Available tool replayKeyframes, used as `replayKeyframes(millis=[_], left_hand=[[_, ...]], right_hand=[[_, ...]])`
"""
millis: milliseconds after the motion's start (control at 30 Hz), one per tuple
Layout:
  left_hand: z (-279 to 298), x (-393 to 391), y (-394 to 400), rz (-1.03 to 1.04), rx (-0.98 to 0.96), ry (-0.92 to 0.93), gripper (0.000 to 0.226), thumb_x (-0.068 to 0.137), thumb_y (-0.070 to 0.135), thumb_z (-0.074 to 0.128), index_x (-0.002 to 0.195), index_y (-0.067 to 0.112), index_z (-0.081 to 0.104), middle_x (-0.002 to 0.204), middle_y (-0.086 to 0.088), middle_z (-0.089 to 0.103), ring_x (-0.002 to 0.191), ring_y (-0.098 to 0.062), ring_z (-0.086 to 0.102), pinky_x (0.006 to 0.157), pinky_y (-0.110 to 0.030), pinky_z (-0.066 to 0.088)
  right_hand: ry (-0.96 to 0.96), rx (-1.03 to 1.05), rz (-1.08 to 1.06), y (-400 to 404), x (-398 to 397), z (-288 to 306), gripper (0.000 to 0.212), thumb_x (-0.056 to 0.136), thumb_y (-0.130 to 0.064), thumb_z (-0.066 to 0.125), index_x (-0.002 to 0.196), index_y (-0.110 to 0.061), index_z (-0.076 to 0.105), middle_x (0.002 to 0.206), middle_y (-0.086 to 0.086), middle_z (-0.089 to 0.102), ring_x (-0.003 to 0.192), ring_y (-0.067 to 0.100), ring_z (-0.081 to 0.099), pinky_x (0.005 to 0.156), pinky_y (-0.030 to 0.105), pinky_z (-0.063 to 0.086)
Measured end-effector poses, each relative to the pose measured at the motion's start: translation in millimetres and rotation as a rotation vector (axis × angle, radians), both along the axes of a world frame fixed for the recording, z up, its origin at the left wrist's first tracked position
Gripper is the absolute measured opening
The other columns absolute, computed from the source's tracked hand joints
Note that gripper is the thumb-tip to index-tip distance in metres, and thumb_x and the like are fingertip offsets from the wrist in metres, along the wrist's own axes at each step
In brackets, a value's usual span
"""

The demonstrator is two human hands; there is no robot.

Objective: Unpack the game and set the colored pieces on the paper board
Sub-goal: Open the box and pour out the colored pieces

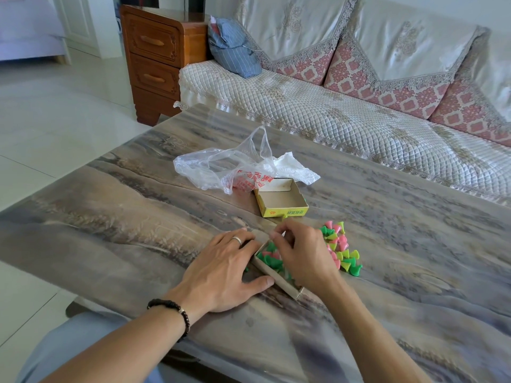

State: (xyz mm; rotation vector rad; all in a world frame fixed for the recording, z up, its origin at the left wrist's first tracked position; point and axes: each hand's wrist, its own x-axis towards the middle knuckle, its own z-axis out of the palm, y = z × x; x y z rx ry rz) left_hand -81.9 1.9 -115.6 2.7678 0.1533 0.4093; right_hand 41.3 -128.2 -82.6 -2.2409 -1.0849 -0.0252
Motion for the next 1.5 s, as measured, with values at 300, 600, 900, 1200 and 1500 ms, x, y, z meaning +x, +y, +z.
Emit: replayKeyframes(millis=[300, 600, 900, 1200, 1500], left_hand=[[1, 0, 1, -0.004, -0.018, 0.031, 0.067, 0.085, 0.072, 0.039, 0.135, 0.028, 0.043, 0.142, 0.012, 0.034, 0.136, -0.009, 0.024, 0.110, -0.024, 0.018], [1, 0, 1, -0.004, -0.019, 0.014, 0.066, 0.084, 0.072, 0.042, 0.133, 0.028, 0.045, 0.141, 0.011, 0.037, 0.135, -0.010, 0.026, 0.110, -0.024, 0.019], [-3, 2, 0, -0.002, -0.023, 0.000, 0.060, 0.081, 0.071, 0.039, 0.125, 0.031, 0.050, 0.133, 0.009, 0.046, 0.129, -0.014, 0.038, 0.108, -0.028, 0.029], [-3, 2, 2, -0.011, -0.032, 0.013, 0.055, 0.082, 0.071, 0.044, 0.125, 0.037, 0.051, 0.139, 0.013, 0.040, 0.134, -0.010, 0.030, 0.109, -0.025, 0.022], [-4, 2, 3, -0.004, -0.021, 0.036, 0.060, 0.082, 0.072, 0.039, 0.130, 0.036, 0.047, 0.141, 0.010, 0.038, 0.135, -0.010, 0.026, 0.110, -0.025, 0.018]], right_hand=[[-0.019, 0.016, -0.336, -1, 73, 8, 0.013, 0.091, -0.022, 0.057, 0.081, -0.015, 0.061, 0.059, -0.004, 0.057, 0.063, 0.025, 0.057, 0.063, 0.035, 0.048], [-0.248, -0.049, -0.214, -9, 39, -3, 0.019, 0.092, -0.027, 0.052, 0.087, -0.013, 0.065, 0.089, 0.002, 0.060, 0.082, 0.022, 0.055, 0.069, 0.032, 0.041], [-0.318, -0.282, -0.055, 4, -29, -6, 0.036, 0.097, -0.042, 0.040, 0.068, -0.022, 0.043, 0.076, 0.003, 0.063, 0.070, 0.029, 0.063, 0.051, 0.031, 0.035], [-0.214, -0.211, 0.030, 7, -16, -6, 0.051, 0.098, -0.021, 0.044, 0.053, -0.023, 0.019, 0.051, 0.001, 0.037, 0.054, 0.035, 0.050, 0.051, 0.044, 0.046], [-0.014, 0.114, -0.378, 9, 30, 25, 0.055, 0.096, -0.026, 0.040, 0.048, -0.002, 0.035, 0.041, 0.008, 0.038, 0.044, 0.020, 0.034, 0.051, 0.034, 0.031]])
